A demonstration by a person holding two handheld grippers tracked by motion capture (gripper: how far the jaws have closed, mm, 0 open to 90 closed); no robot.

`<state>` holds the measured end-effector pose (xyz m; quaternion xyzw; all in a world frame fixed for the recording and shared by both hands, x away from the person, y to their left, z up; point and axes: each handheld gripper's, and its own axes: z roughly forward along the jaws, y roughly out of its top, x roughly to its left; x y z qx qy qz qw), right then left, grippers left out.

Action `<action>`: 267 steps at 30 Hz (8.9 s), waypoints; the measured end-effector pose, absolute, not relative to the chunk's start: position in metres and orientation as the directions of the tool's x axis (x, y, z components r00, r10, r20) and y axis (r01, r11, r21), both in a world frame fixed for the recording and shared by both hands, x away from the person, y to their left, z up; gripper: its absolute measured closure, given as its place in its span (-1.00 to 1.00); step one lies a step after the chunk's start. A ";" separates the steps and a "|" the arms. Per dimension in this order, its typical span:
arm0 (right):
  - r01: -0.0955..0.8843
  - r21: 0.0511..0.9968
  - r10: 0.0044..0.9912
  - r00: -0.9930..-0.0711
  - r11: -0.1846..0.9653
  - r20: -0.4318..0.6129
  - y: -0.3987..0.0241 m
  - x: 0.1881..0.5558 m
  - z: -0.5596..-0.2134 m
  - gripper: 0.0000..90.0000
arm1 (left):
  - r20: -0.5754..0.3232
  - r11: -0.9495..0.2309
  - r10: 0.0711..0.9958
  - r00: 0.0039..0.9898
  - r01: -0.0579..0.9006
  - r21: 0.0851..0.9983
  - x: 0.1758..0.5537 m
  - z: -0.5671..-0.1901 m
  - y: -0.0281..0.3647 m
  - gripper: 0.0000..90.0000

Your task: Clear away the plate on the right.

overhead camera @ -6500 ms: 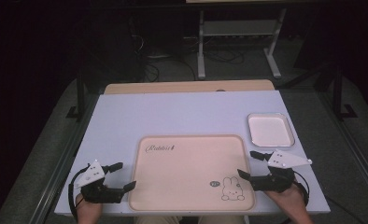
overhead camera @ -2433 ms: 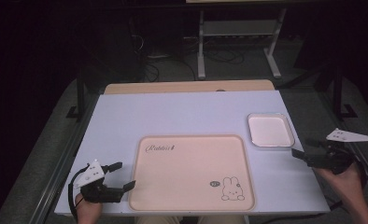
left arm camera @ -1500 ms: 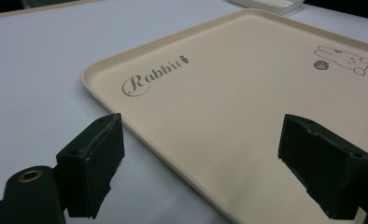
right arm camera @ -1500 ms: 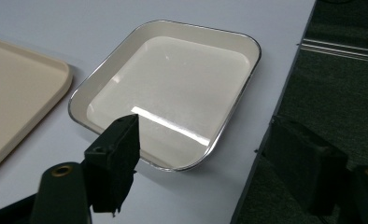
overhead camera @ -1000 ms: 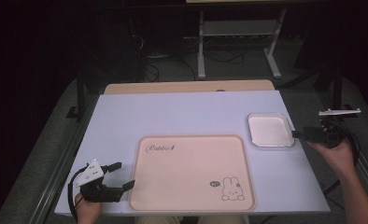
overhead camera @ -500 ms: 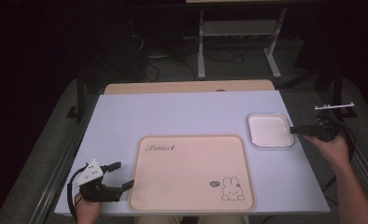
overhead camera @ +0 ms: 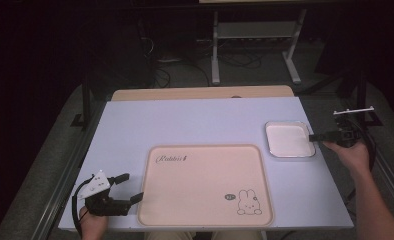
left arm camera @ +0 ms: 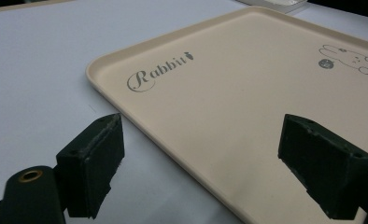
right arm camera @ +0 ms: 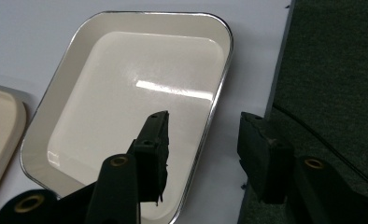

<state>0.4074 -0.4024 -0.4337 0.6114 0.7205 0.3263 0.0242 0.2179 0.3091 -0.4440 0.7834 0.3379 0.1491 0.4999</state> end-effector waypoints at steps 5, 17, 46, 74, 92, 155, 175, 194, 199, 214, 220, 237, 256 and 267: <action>0.879 0.476 0.904 -0.224 0.026 0.364 -0.399 0.412 -0.435 0.28 | -0.109 -0.266 0.681 0.724 0.384 0.884 0.218 -0.444 0.310 -0.69; 0.900 0.436 0.917 -0.176 0.002 0.358 -0.395 0.417 -0.437 0.51 | -0.106 -0.267 0.683 0.723 0.383 0.885 0.218 -0.444 0.311 -0.69; 0.932 0.361 0.945 -0.092 -0.029 0.315 -0.380 0.424 -0.439 0.88 | -0.106 -0.267 0.675 0.730 0.375 0.888 0.218 -0.443 0.311 -0.69; 0.905 0.362 0.893 0.041 -0.223 0.447 -0.392 0.402 -0.438 0.97 | -0.105 -0.239 0.672 0.734 0.348 0.906 0.216 -0.438 0.314 -0.69; 0.868 0.401 0.858 0.053 -0.292 0.511 -0.401 0.373 -0.418 0.97 | -0.106 -0.220 0.674 0.731 0.335 0.916 0.212 -0.434 0.316 -0.69; 0.806 0.538 0.722 -0.219 -0.245 0.656 -0.273 0.281 -0.334 0.97 | -0.104 -0.216 0.682 0.724 0.335 0.917 0.209 -0.434 0.315 -0.69; 0.834 0.511 0.689 -0.246 -0.208 0.682 -0.217 0.281 -0.364 0.96 | -0.102 -0.214 0.685 0.721 0.333 0.918 0.208 -0.434 0.317 -0.69; 0.842 0.488 0.697 -0.208 -0.229 0.686 -0.189 0.281 -0.394 0.96 | -0.104 -0.211 0.687 0.719 0.336 0.918 0.208 -0.434 0.317 -0.69; 0.842 0.487 0.707 -0.199 -0.231 0.679 -0.181 0.279 -0.401 0.96 | -0.104 -0.211 0.687 0.719 0.335 0.918 0.208 -0.434 0.317 -0.69; 0.871 0.439 0.744 -0.139 -0.222 0.654 -0.151 0.276 -0.436 0.96 | -0.105 -0.210 0.686 0.720 0.335 0.918 0.208 -0.434 0.318 -0.69; 0.871 0.433 0.751 -0.124 -0.230 0.648 -0.149 0.276 -0.440 0.96 | -0.108 -0.203 0.688 0.718 0.333 0.921 0.208 -0.434 0.319 -0.69; 0.871 0.426 0.770 -0.092 -0.245 0.632 -0.141 0.274 -0.451 0.96 | -0.108 -0.203 0.686 0.719 0.332 0.921 0.208 -0.434 0.319 -0.69; 0.864 0.429 0.788 -0.064 -0.263 0.612 -0.138 0.271 -0.457 0.89 | -0.109 -0.202 0.685 0.721 0.331 0.922 0.207 -0.434 0.319 -0.69; 0.862 0.431 0.789 -0.061 -0.267 0.611 -0.137 0.261 -0.456 0.88 | -0.104 -0.205 0.684 0.722 0.327 0.922 0.207 -0.434 0.318 -0.69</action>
